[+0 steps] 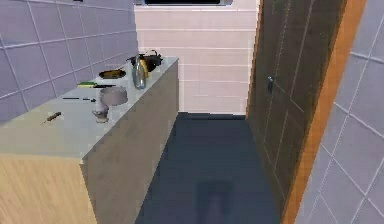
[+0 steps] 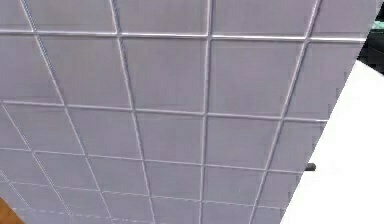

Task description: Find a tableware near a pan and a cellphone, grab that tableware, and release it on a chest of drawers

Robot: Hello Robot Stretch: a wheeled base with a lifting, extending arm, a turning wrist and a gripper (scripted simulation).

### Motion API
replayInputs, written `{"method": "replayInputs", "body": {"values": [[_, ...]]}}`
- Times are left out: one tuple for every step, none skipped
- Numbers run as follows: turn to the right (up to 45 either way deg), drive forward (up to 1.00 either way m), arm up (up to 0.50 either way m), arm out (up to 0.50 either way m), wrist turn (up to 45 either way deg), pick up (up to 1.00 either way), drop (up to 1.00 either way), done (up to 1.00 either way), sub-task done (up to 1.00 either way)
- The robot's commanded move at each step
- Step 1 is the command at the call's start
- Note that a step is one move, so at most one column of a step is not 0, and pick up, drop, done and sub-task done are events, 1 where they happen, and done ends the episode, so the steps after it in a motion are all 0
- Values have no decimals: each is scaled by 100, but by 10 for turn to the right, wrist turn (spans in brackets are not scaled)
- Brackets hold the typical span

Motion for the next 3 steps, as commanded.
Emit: {"method": "replayInputs", "body": {"values": [[60,0,0,0,0,0,0,0,0],[0,90,0,0,0,0,0,0,0],[-450,0,0,0,0,0,0,0,0]]}}
